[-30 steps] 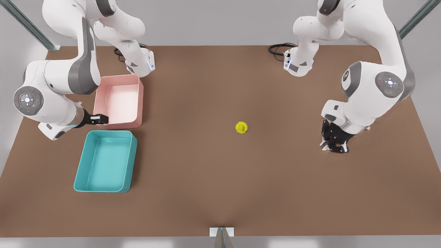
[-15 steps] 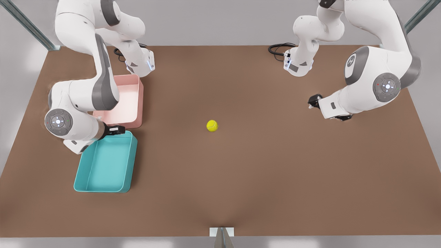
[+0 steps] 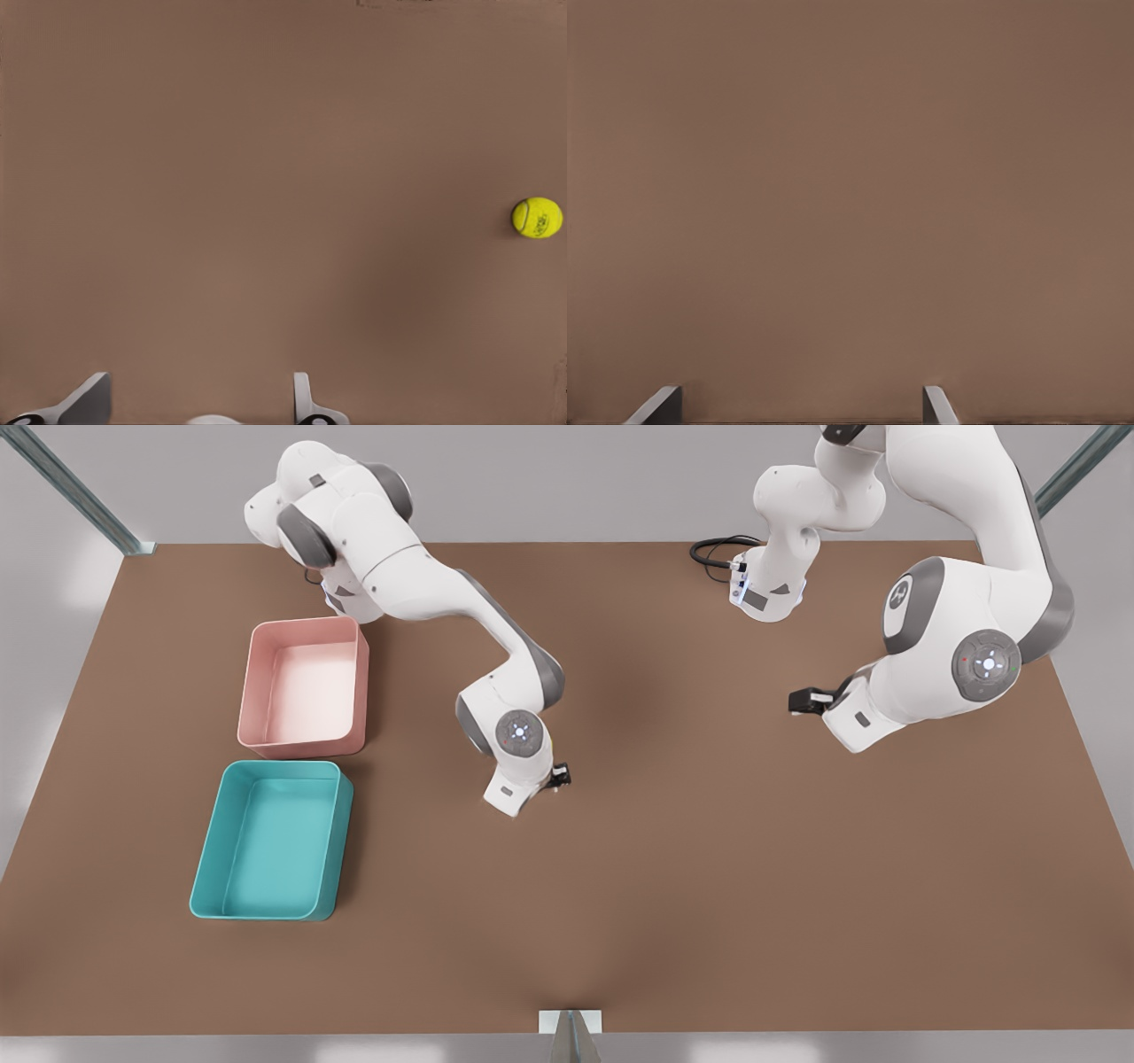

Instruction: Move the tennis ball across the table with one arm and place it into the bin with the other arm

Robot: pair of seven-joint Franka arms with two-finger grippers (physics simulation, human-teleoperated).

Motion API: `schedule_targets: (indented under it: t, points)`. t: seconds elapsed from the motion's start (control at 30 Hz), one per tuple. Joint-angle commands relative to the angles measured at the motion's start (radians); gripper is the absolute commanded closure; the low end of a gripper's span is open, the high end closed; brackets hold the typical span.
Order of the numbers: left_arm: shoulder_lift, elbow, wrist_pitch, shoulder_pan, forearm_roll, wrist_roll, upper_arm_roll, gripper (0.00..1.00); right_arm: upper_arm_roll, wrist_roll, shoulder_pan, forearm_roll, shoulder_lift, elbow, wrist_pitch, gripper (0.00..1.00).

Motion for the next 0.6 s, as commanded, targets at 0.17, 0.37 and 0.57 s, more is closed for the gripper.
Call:
schedule_targets:
  t: [0.17, 0.37, 0.57]
  points:
    - [0.006, 0.000, -0.017, 0.000, -0.004, -0.268, -0.001, 0.00, 0.003, 0.417, 0.050, 0.022, -0.165, -0.290, 0.170, 0.00]
    - [0.015, 0.000, -0.017, 0.000, -0.004, -0.268, -0.001, 0.00, 0.006, 0.416, 0.082, 0.022, -0.205, -0.414, 0.222, 0.00]
    - [0.015, 0.000, -0.017, -0.002, -0.004, -0.268, -0.001, 0.00, 0.004, 0.411, 0.076, 0.022, -0.156, -0.408, 0.251, 0.00]
